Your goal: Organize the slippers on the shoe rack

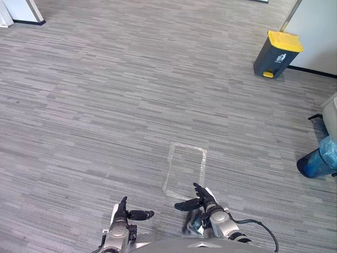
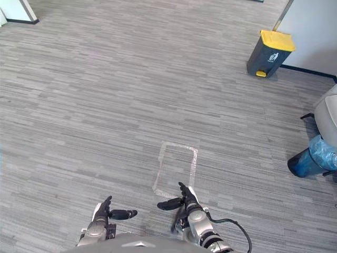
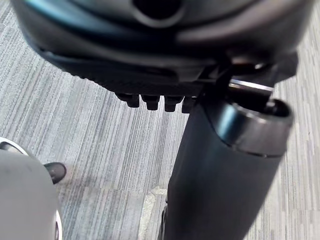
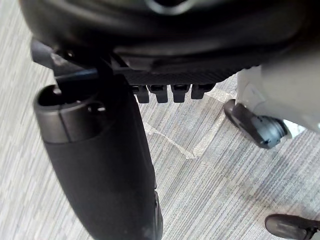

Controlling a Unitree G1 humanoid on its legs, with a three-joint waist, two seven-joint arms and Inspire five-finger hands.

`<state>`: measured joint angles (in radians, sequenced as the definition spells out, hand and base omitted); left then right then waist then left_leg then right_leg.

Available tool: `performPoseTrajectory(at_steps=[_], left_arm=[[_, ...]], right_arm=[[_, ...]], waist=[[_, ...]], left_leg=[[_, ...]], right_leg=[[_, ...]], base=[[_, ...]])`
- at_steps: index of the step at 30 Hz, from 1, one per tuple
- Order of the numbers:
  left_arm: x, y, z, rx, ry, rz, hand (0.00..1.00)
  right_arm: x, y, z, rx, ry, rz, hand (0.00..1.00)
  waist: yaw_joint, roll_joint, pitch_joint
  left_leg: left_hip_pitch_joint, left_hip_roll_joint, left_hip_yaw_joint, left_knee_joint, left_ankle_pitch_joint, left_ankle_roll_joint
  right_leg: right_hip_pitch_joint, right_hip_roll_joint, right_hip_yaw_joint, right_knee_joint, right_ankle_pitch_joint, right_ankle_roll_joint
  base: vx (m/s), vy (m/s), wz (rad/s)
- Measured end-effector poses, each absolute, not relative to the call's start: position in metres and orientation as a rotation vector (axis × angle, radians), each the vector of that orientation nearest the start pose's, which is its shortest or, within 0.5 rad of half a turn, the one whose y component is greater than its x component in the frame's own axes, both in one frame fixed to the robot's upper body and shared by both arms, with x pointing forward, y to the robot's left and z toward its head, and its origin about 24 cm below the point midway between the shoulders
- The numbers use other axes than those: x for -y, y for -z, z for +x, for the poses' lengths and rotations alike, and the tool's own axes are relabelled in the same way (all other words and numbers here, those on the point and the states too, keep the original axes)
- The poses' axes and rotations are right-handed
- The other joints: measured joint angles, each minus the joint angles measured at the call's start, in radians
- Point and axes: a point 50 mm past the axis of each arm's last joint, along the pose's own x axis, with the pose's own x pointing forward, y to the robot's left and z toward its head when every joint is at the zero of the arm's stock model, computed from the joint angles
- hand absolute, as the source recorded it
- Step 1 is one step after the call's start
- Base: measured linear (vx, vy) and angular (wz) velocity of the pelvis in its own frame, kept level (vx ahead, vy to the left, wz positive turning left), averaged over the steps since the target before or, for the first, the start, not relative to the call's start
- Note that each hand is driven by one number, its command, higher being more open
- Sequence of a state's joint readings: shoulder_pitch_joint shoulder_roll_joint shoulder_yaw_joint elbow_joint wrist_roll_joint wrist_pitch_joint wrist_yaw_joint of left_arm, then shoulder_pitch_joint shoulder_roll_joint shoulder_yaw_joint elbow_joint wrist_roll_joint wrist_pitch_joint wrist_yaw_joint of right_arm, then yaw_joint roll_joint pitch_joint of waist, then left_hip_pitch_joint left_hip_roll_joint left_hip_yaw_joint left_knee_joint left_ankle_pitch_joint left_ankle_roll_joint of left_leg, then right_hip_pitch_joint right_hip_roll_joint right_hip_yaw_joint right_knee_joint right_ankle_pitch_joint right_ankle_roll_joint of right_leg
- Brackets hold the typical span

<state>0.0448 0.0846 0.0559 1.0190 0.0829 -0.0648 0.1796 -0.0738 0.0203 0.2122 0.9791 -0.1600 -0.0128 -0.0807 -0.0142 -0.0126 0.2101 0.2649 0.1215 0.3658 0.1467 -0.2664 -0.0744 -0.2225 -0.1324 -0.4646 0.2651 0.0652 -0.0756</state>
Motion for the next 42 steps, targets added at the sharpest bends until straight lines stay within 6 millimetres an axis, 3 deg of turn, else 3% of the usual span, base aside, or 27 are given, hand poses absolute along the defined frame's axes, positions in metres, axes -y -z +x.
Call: performPoseTrajectory(at_steps=[1,2,4,5,6,8,11,12,13,14,15,16,17,18,20,23,25,26,27,28,29,30,35,37,39,41,42], left_arm=[[-0.194,0.152,0.121,-0.989,-0.214,0.199,1.0],[-0.189,0.152,0.121,-0.991,-0.195,0.198,1.0],[-0.18,0.154,0.121,-0.995,-0.176,0.184,1.0],[-0.178,0.154,0.121,-0.995,-0.174,0.177,1.0],[-0.178,0.153,0.123,-0.99,-0.171,0.177,1.0],[-0.181,0.152,0.125,-0.982,-0.18,0.181,1.0],[-0.187,0.15,0.127,-0.967,-0.201,0.182,1.0],[-0.188,0.149,0.127,-0.964,-0.216,0.171,1.0],[-0.188,0.149,0.127,-0.963,-0.217,0.17,1.0],[-0.189,0.148,0.129,-0.952,-0.219,0.169,1.0],[-0.189,0.147,0.131,-0.938,-0.221,0.164,1.0],[-0.188,0.147,0.133,-0.933,-0.227,0.153,1.0],[-0.187,0.148,0.131,-0.937,-0.23,0.147,1.0],[-0.186,0.148,0.13,-0.945,-0.236,0.14,1.0],[-0.191,0.148,0.13,-0.948,-0.254,0.137,1.0],[-0.192,0.149,0.127,-0.96,-0.258,0.131,1.0],[-0.192,0.15,0.125,-0.967,-0.258,0.131,1.0],[-0.193,0.15,0.124,-0.973,-0.261,0.135,1.0],[-0.195,0.151,0.121,-0.982,-0.264,0.137,1.0],[-0.196,0.151,0.121,-0.983,-0.265,0.14,1.0],[-0.199,0.151,0.121,-0.984,-0.268,0.148,1.0],[-0.202,0.151,0.12,-0.984,-0.271,0.153,1.0],[-0.187,0.153,0.124,-1.004,-0.223,0.129,1.0],[-0.186,0.153,0.124,-1.005,-0.202,0.143,1.0],[-0.186,0.153,0.127,-0.998,-0.193,0.146,1.0],[-0.185,0.151,0.129,-0.985,-0.194,0.142,1.0],[-0.182,0.151,0.13,-0.982,-0.19,0.132,1.0]], right_arm=[[0.115,0.136,0.17,-0.857,-0.224,-0.299,1.0],[0.117,0.135,0.172,-0.856,-0.225,-0.311,1.0],[0.122,0.137,0.169,-0.87,-0.216,-0.317,1.0],[0.123,0.139,0.165,-0.882,-0.214,-0.318,1.0],[0.124,0.141,0.162,-0.894,-0.209,-0.312,1.0],[0.129,0.143,0.157,-0.912,-0.184,-0.301,1.0],[0.137,0.144,0.156,-0.926,-0.132,-0.294,1.0],[0.141,0.143,0.157,-0.928,-0.107,-0.281,1.0],[0.141,0.144,0.157,-0.928,-0.104,-0.279,1.0],[0.141,0.144,0.156,-0.93,-0.1,-0.273,1.0],[0.142,0.145,0.153,-0.939,-0.093,-0.266,1.0],[0.144,0.147,0.148,-0.952,-0.081,-0.255,1.0],[0.145,0.147,0.148,-0.957,-0.077,-0.256,1.0],[0.146,0.147,0.147,-0.959,-0.075,-0.256,1.0],[0.139,0.148,0.146,-0.964,-0.083,-0.24,1.0],[0.134,0.148,0.147,-0.969,-0.095,-0.227,1.0],[0.134,0.147,0.148,-0.967,-0.095,-0.228,1.0],[0.132,0.146,0.151,-0.958,-0.099,-0.227,1.0],[0.13,0.145,0.154,-0.95,-0.106,-0.226,1.0],[0.128,0.145,0.154,-0.952,-0.111,-0.225,1.0],[0.124,0.146,0.154,-0.956,-0.124,-0.223,1.0],[0.121,0.146,0.154,-0.954,-0.134,-0.225,1.0],[0.131,0.143,0.163,-0.938,-0.127,-0.266,1.0],[0.137,0.144,0.162,-0.946,-0.097,-0.256,1.0],[0.145,0.145,0.157,-0.956,-0.078,-0.266,1.0],[0.149,0.146,0.155,-0.964,-0.071,-0.276,1.0],[0.152,0.147,0.154,-0.968,-0.066,-0.281,1.0]], waist=[[0.007,0.025,-0.003],[0.006,0.043,-0.01],[-0.003,0.057,-0.019],[-0.002,0.065,-0.021],[0.003,0.068,-0.022],[0.009,0.058,-0.023],[0.014,0.034,-0.025],[0.022,0.031,-0.023],[0.023,0.03,-0.023],[0.026,0.023,-0.018],[0.03,0.024,-0.013],[0.038,0.028,-0.009],[0.041,0.037,-0.013],[0.042,0.036,-0.012],[0.043,0.011,-0.022],[0.047,0.015,-0.019],[0.046,0.022,-0.012],[0.046,0.028,-0.007],[0.045,0.027,-0.006],[0.044,0.02,-0.007],[0.044,0.005,-0.008],[0.044,-0.011,-0.009],[0.023,0.029,0.013],[0.016,0.03,0.014],[0.011,0.032,0.015],[0.02,0.044,0.016],[0.03,0.063,0.016]], left_leg=[[0.004,0.021,-0.005,0.006,-0.002,-0.003],[-0.014,0.043,-0.032,0.065,-0.002,-0.004],[-0.093,0.097,-0.105,0.282,0.009,-0.019],[-0.122,0.124,-0.124,0.368,0.028,-0.046],[-0.177,0.174,-0.138,0.553,0.072,-0.081],[-0.23,0.185,-0.127,0.678,0.019,-0.077],[-0.302,0.12,-0.116,0.602,-0.05,-0.039],[-0.347,0.063,-0.176,0.46,-0.065,-0.033],[-0.353,0.052,-0.193,0.434,-0.065,-0.033],[-0.377,0.009,-0.274,0.331,-0.062,-0.032],[-0.396,-0.022,-0.366,0.224,-0.015,-0.024],[-0.389,-0.034,-0.4,0.188,0.063,-0.028],[-0.368,-0.043,-0.403,0.17,0.112,-0.023],[-0.341,-0.054,-0.385,0.156,0.129,0.003],[-0.334,-0.058,-0.326,0.207,0.092,0.025],[-0.256,-0.058,-0.217,0.203,0.051,0.051],[-0.186,-0.053,-0.15,0.15,0.046,0.059],[-0.138,-0.045,-0.098,0.115,0.046,0.063],[-0.101,-0.047,-0.048,0.084,0.046,0.064],[-0.085,-0.05,-0.027,0.072,0.045,0.064],[-0.065,-0.055,0.01,0.059,0.045,0.064],[-0.058,-0.062,0.034,0.057,0.045,0.064],[-0.049,-0.049,0.055,0.031,0.044,0.062],[-0.043,-0.03,0.04,0.069,0.042,0.056],[-0.098,0.034,0.025,0.278,0.018,0.017],[-0.174,0.098,0.024,0.494,0.02,0.017],[-0.226,0.124,-0.022,0.613,0.004,0.026]], right_leg=[[-0.005,0.018,0.008,0.02,-0.008,-0.001],[-0.012,0.025,0.014,0.053,-0.067,-0.001],[0.016,0.048,0.006,0.071,-0.134,-0.001],[0.04,0.066,0.006,0.058,-0.144,-0.005],[0.105,0.104,0.012,0.011,-0.157,-0.013],[0.18,0.129,0.043,-0.051,-0.162,-0.02],[0.242,0.13,0.12,-0.1,-0.157,-0.012],[0.264,0.128,0.181,-0.116,-0.151,-0.003],[0.268,0.127,0.193,-0.118,-0.151,-0.002],[0.28,0.116,0.235,-0.123,-0.155,0.017],[0.294,0.107,0.286,-0.123,-0.167,0.043],[0.303,0.101,0.329,-0.11,-0.187,0.064],[0.302,0.102,0.351,-0.102,-0.194,0.077],[0.302,0.096,0.379,-0.097,-0.196,0.09],[0.306,0.082,0.424,-0.105,-0.197,0.106],[0.289,0.064,0.508,-0.031,-0.216,0.136],[0.237,0.06,0.486,0.09,-0.225,0.151],[0.189,0.038,0.397,0.199,-0.229,0.149],[0.15,-0.014,0.241,0.293,-0.248,0.12],[0.138,-0.044,0.159,0.323,-0.257,0.101],[0.125,-0.084,0.026,0.327,-0.258,0.076],[0.12,-0.092,-0.042,0.294,-0.261,0.058],[0.123,0.002,0.013,0.162,-0.259,0.043],[0.152,0.025,0.029,0.124,-0.261,0.038],[0.22,0.066,0.032,0.039,-0.249,0.038],[0.261,0.102,0.058,-0.008,-0.241,0.028],[0.27,0.124,0.099,-0.011,-0.248,0.015]], base=[[0.44,-0.183,-0.2],[0.43,-0.202,-0.25],[0.52,-0.281,-0.05],[0.51,-0.233,-0.12],[0.34,-0.111,-0.27],[0.3,-0.055,-0.42],[0.32,0.04,-0.8],[0.29,0.162,-1.02],[0.28,0.18,-1.17],[0.23,0.182,-1.01],[0.23,0.216,-1.31],[0.3,0.289,-1.11],[0.26,0.265,-0.92],[0.29,0.255,-0.79],[0.26,0.229,-0.91],[0.22,0.206,-1.13],[0.11,0.107,-1.0],[0.11,0.106,-1.08],[0.11,0.106,-1.07],[0.1,0.042,-0.97],[0.11,-0.026,-0.95],[0.11,-0.026,-0.98],[0.11,-0.077,-0.85],[0.04,-0.056,-0.36],[0.04,-0.085,-0.12],[0.07,-0.024,-0.42],[0.13,0.071,-1.05]])
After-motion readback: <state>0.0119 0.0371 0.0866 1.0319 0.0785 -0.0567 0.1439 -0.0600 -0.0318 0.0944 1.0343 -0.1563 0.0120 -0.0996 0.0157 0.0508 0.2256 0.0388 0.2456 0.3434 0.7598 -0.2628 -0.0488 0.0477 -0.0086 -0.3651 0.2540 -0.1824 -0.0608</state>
